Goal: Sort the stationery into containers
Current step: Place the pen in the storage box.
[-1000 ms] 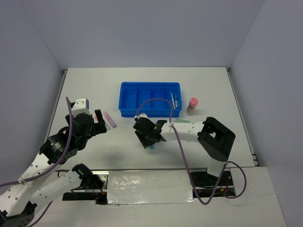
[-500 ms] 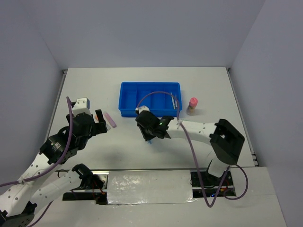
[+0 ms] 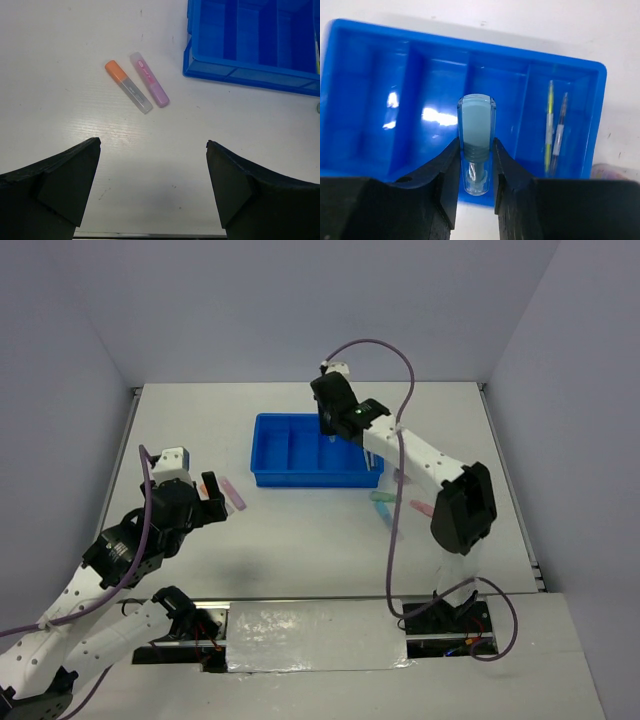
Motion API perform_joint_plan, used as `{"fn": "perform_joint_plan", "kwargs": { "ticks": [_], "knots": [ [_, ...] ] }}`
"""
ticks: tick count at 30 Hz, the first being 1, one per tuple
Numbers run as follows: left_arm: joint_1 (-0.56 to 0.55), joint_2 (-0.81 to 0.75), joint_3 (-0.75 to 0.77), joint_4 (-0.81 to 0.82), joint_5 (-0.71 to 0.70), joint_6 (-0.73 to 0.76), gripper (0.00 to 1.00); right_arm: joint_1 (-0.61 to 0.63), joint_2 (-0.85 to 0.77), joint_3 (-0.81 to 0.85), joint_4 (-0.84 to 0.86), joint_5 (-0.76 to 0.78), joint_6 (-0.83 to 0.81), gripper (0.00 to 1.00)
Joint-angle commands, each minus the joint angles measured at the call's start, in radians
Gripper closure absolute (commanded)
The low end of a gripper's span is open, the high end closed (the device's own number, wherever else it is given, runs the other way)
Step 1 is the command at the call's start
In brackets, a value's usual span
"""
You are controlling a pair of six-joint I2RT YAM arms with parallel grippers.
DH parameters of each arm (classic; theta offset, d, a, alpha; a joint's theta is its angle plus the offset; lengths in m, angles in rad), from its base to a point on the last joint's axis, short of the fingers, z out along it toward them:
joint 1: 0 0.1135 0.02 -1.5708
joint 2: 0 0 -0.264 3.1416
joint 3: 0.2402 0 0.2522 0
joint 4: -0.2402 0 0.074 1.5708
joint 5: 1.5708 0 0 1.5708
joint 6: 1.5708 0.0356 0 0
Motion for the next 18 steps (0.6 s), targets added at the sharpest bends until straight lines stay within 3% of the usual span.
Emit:
{"fn": "perform_joint_plan", "kwargs": {
  "ticks": [1, 6, 9, 11, 13, 18],
  "knots": [
    [0.006, -0.008, -0.003, 0.032, 0.004, 0.028, 0.01, -0.025, 0.096, 0.106, -0.089, 0.071, -0.004, 0.94],
    [0.006, -0.011, -0.004, 0.035, 0.007, 0.031, 0.01, -0.047, 0.202, 0.165, -0.096, 0.016, -0.007, 0.84],
    [0.007, -0.014, -0.006, 0.038, 0.014, 0.035, 0.01, -0.056, 0.238, 0.163, -0.092, -0.013, -0.007, 0.48],
    [0.007, -0.013, -0.006, 0.038, 0.018, 0.037, 0.01, -0.059, 0.232, 0.168, -0.112, -0.03, -0.011, 0.4],
    [0.007, -0.014, -0.007, 0.043, 0.021, 0.041, 0.01, -0.059, 0.168, 0.125, -0.081, -0.039, -0.025, 0.31],
    [0.007, -0.007, -0.007, 0.047, 0.032, 0.047, 0.01, -0.068, -0.08, -0.016, -0.049, -0.061, -0.068, 0.23]
  ]
}}
